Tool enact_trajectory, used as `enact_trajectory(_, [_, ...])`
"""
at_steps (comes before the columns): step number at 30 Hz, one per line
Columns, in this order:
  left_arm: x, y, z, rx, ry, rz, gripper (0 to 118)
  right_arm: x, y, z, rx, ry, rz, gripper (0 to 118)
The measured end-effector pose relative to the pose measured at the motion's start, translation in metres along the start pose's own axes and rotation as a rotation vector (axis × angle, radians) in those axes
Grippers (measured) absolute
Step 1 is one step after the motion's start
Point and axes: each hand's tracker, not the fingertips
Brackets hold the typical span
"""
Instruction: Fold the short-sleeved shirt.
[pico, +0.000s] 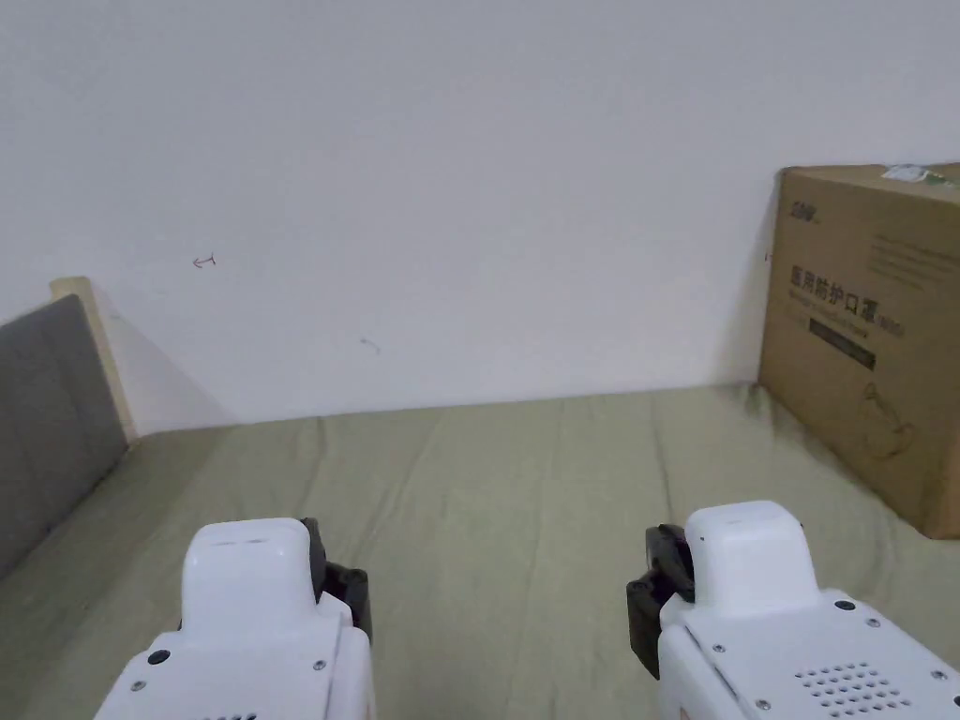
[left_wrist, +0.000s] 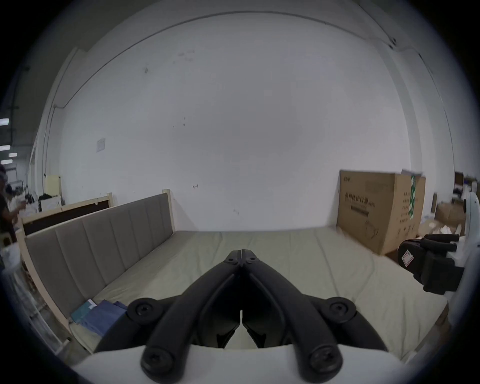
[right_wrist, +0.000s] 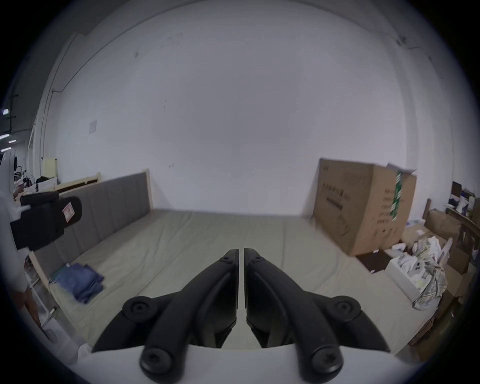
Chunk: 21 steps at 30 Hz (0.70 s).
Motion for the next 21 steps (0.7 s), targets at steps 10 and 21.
enact_trajectory(10, [0.004,0.005,0.016,0.056,-0.023,-0.058,0,-0.007,0.008,0.018,0.128,-0.027,0.025,5])
enact_trajectory(21, [-0.003,0.002,0.015,0.037,0.047,-0.051,102,-0.002,0.006,0.009,0.085,-0.034,-0.034,85])
